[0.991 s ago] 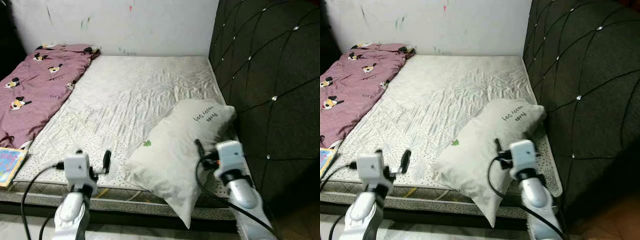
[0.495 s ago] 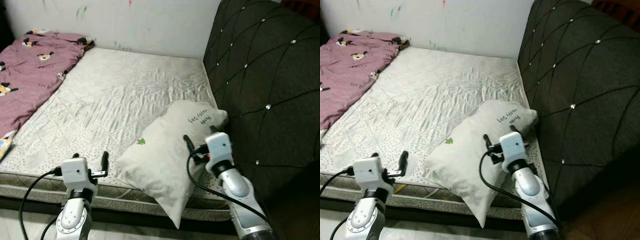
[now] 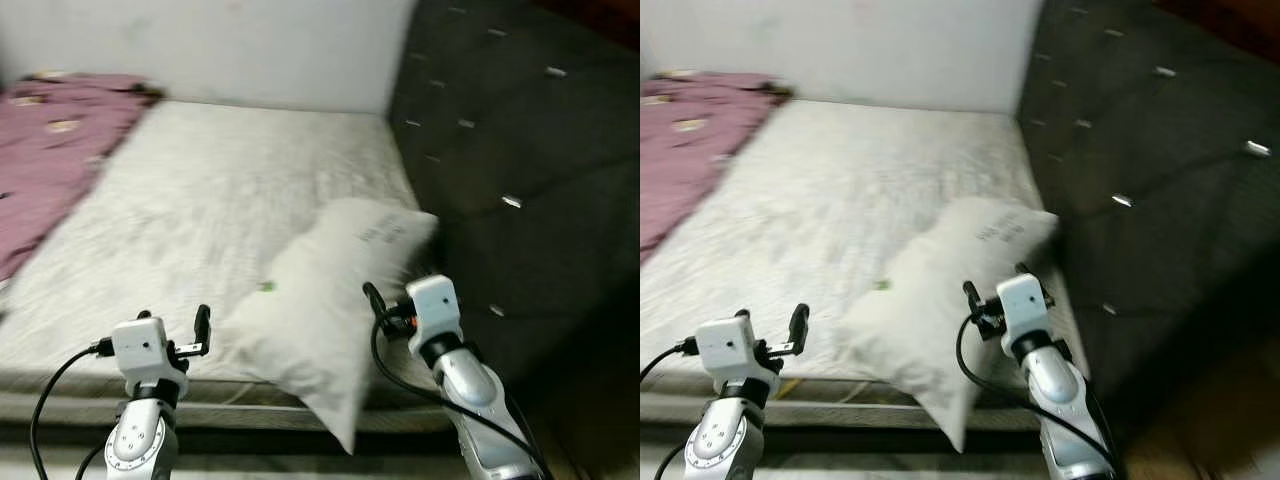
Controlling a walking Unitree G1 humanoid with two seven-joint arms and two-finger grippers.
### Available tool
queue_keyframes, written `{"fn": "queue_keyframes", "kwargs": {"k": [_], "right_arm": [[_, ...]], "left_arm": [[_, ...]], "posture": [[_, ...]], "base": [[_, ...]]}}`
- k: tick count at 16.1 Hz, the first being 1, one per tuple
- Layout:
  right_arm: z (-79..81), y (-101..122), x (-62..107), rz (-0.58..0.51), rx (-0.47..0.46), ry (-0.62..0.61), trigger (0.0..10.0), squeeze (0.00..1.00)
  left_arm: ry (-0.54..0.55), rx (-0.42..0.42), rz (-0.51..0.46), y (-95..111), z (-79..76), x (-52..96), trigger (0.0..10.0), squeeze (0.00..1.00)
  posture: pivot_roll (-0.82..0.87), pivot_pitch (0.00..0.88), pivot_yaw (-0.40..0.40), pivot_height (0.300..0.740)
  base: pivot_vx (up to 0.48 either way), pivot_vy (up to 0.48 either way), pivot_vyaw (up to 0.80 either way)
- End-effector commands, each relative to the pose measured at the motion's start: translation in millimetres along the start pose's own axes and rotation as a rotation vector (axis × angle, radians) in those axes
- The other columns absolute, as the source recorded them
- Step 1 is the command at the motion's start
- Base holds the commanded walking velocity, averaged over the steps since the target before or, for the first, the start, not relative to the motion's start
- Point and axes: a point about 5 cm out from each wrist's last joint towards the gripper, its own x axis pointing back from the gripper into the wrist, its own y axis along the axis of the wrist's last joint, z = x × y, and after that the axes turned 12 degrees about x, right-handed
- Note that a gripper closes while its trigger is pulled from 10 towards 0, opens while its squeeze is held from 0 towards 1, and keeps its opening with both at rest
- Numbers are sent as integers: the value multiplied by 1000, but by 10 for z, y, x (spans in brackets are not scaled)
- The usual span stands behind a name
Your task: Clean up the room
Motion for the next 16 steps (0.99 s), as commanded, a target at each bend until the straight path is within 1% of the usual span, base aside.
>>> {"fn": "queue_keyframes", "kwargs": {"k": [1, 3, 6, 7, 8, 9, 10, 11, 14, 16], "right_arm": [[-55, 11, 10, -1, 11, -23, 10000, 0], [-46, 18, 28, 0, 10, -27, 10000, 0], [-39, 46, 47, -14, -7, -34, 10000, 0], [-66, 70, 54, -28, -15, -62, 10000, 0], [-203, 106, 70, -31, -55, -190, 10000, 0], [-247, 90, 75, -5, -94, -238, 10000, 0], [-241, 71, 89, 8, -108, -245, 10000, 0], [-224, 62, 102, 10, -110, -238, 10000, 0], [-190, 71, 112, 7, -112, -228, 10000, 0], [-185, 79, 112, 6, -107, -222, 10000, 0]], "left_arm": [[-29, -1, 21, -19, -52, -24, 10000, 0], [-31, -16, 18, -5, -46, -43, 10000, 0], [-32, -24, 20, 9, -31, -25, 10000, 0], [-10, -36, 8, 31, -5, -20, 10000, 0], [52, -48, -18, 88, 66, -9, 10000, 0], [81, -33, -32, 130, 103, -1, 10000, 0], [82, -14, -45, 179, 102, 6, 10000, 0], [72, -11, -44, 185, 83, 8, 10000, 0], [84, -8, -23, 136, 80, 31, 10000, 0], [82, -4, -18, 147, 72, 27, 10000, 0]], "posture": [[73, 0, -37, 740], [72, 0, -35, 740], [71, 0, -27, 740], [74, 0, -24, 740], [78, 0, -12, 740], [76, 0, -4, 740], [77, 0, 4, 740], [77, 0, 4, 740], [73, 0, 7, 740], [75, 0, 3, 740]], "base": [[0, 0, -800], [0, 0, -800], [0, 0, 0], [0, 0, 0], [0, 0, 0], [0, 0, 0], [0, 0, 0], [0, 0, 0], [0, 0, 0], [0, 0, 0]]}}
